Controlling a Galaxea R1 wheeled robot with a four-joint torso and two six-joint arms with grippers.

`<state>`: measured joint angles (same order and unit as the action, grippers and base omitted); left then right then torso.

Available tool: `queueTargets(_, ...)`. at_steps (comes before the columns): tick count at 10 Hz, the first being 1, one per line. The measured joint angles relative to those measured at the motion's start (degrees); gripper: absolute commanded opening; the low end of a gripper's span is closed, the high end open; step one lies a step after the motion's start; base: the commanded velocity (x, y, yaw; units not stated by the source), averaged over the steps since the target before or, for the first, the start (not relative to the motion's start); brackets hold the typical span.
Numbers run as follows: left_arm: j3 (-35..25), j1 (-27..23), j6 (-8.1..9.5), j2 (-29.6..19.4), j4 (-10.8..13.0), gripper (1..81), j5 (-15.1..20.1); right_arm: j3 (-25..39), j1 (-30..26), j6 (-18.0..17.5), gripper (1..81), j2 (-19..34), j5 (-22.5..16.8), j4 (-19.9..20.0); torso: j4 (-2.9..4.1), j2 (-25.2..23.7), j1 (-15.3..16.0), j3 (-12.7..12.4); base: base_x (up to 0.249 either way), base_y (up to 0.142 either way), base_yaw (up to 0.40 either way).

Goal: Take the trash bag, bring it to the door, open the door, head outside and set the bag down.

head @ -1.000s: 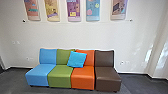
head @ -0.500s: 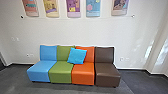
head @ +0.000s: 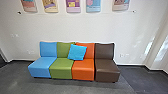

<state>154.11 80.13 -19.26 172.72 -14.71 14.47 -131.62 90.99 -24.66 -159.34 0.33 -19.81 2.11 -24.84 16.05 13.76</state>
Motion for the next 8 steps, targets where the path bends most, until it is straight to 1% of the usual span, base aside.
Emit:
queueTargets(2, 0.0, 0.1, 0.00, 0.0, 0.2, 1.0, 0.0, -1.7, 1.1, 0.2, 81.1, -0.2, 1.4, -0.1, 0.00, 3.5, -2.3, -0.5, 0.000, 0.000, 0.000)
queueTargets(4, 0.0, -0.1, 0.00, 0.2, 0.6, 1.0, 0.0, -3.4, 1.2, 0.2, 81.1, -1.3, 2.1, -0.2, 0.00, 7.1, -4.6, -2.9, 0.000, 0.000, 0.000)
queueTargets(5, 0.0, 0.0, 0.00, 0.3, 0.7, 1.0, 0.0, -4.5, 1.3, 0.3, 81.1, -3.0, 2.5, -0.6, 0.00, 9.2, -5.9, -4.4, 0.000, 0.000, 0.000)
queueTargets(7, 0.0, 0.1, 0.00, 0.3, 0.8, 1.0, -0.1, -6.5, 1.7, 0.4, 81.1, -5.2, 2.6, -1.3, 0.00, 12.7, -8.2, -5.6, 0.000, 0.000, 0.000)
queueTargets(8, 0.0, 0.1, 0.00, 0.3, 0.8, 1.0, -0.1, -7.0, 1.7, 0.4, 81.1, -5.1, 2.6, -1.5, 0.00, 14.6, -9.5, -5.9, 0.000, 0.000, 0.000)
